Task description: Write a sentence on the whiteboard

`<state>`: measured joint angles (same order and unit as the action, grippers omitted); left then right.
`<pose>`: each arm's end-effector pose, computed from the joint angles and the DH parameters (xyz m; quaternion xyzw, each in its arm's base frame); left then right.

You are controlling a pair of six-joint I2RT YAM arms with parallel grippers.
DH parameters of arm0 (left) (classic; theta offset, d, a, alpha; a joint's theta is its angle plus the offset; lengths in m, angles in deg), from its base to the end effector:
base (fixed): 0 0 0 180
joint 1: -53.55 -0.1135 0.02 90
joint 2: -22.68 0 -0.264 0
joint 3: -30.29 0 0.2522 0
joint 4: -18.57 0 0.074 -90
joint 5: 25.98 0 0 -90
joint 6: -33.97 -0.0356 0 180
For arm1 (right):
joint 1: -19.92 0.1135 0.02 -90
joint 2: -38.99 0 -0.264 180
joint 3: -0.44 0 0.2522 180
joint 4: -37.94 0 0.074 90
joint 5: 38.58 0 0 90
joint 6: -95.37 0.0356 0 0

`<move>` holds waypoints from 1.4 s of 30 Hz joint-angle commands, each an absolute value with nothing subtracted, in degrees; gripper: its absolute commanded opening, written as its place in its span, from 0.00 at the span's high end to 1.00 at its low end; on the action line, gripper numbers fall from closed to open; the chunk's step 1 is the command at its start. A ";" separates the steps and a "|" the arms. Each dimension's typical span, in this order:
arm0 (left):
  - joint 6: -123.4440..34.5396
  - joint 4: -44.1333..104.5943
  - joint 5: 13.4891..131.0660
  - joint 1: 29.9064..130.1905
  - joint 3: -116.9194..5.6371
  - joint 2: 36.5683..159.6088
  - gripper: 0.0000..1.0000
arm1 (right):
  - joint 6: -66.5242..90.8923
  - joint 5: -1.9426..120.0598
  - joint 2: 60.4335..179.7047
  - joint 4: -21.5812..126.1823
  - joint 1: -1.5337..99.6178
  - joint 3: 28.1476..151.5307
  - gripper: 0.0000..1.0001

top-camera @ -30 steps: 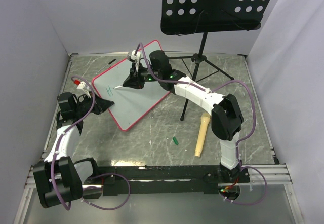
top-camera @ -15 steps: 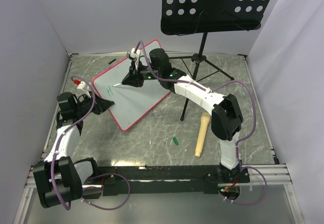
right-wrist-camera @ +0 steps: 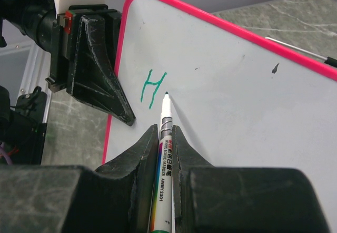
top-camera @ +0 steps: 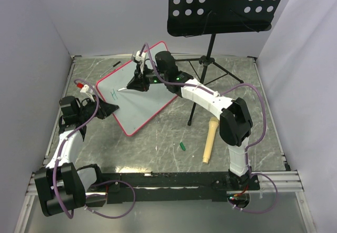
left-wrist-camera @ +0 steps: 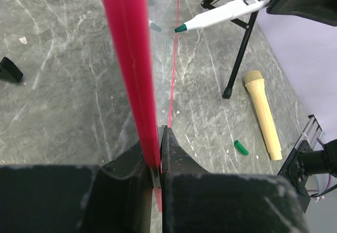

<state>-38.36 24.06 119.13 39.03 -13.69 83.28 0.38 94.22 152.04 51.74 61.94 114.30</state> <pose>0.2198 0.0268 0.2358 0.0443 0.7783 -0.3972 0.4843 0.3353 0.3347 0.3375 -0.4989 0.5775 0.4548 0.4590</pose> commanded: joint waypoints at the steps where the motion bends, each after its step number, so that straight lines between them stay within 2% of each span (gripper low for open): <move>1: -42.23 22.05 116.66 39.14 -14.67 82.89 0.99 | -0.34 95.36 150.26 49.95 62.54 114.14 1.00; 42: -42.06 21.88 116.84 39.14 -14.67 82.89 0.99 | -0.43 88.33 151.05 51.97 62.98 115.02 1.00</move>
